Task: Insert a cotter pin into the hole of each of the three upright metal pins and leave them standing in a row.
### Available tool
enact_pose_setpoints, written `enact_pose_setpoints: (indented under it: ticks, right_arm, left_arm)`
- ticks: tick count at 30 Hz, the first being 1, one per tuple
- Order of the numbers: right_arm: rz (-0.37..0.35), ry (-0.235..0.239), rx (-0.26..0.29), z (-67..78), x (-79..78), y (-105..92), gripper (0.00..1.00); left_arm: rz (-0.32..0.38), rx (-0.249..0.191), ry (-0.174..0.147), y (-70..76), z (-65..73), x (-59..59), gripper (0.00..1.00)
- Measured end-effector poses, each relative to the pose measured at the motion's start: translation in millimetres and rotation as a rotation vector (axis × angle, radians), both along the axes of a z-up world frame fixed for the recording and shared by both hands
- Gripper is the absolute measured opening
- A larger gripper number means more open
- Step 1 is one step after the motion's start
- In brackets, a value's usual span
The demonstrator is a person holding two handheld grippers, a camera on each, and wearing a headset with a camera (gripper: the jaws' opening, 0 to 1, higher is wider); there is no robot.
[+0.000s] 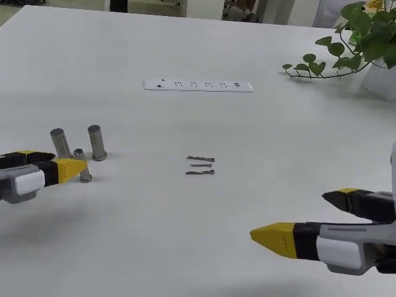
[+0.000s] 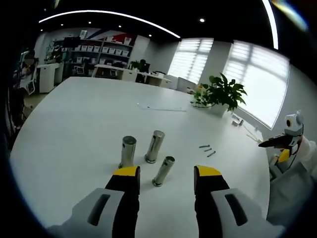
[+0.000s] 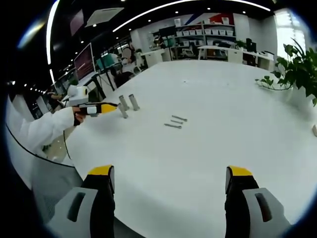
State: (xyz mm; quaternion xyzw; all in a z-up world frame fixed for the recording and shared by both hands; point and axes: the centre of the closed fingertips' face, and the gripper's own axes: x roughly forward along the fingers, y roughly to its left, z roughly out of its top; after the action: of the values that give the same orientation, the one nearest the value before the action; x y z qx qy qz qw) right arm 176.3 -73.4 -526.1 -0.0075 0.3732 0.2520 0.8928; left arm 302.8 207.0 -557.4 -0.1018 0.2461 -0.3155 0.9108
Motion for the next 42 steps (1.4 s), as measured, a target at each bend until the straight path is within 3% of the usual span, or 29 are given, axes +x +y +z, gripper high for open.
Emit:
enact_pose_setpoints:
  ticks: [2, 6, 9, 13, 23, 28, 33, 39, 42]
  right_arm:
    - [0.004, 0.001, -0.005, 0.1, -0.6, -0.1, 0.91]
    - [0.004, -0.001, -0.004, 1.5, -0.9, -0.3, 0.91]
    - [0.002, -0.002, -0.007, 2.2, -0.5, -1.2, 0.91]
    - [-0.002, -0.007, -0.013, 3.1, -0.2, -3.0, 0.91]
    - [-0.006, -0.009, -0.019, 2.9, -1.1, -4.4, 0.91]
    - [-0.007, -0.007, -0.019, 2.5, -1.6, -4.6, 0.91]
    - [-0.006, -0.002, -0.008, 2.5, -1.8, -2.9, 0.92]
    - [-0.006, 0.0, -0.006, 1.2, -1.2, -1.0, 0.92]
    - [-0.008, -0.017, -0.019, 2.9, -0.1, -1.8, 0.91]
  left_arm:
    - [-0.02, 0.029, -0.02, -5.1, -0.9, 1.9, 0.37]
    - [-0.024, 0.028, -0.005, -12.5, -3.3, 4.1, 0.35]
    - [-0.032, 0.051, -0.02, -16.2, -3.1, 6.1, 0.34]
    - [-0.022, 0.08, -0.024, -15.3, -6.1, 9.6, 0.33]
    - [-0.031, 0.108, -0.016, -17.7, -12.0, 9.2, 0.18]
    - [-0.035, 0.132, -0.032, -18.9, -12.2, 9.9, 0.09]
    - [-0.041, 0.142, -0.047, -20.0, -12.2, 11.3, 0.08]
    - [-0.063, 0.182, -0.093, -23.6, -10.8, 12.4, 0.07]
    - [-0.061, 0.165, -0.085, -25.4, -9.5, 11.5, 0.06]
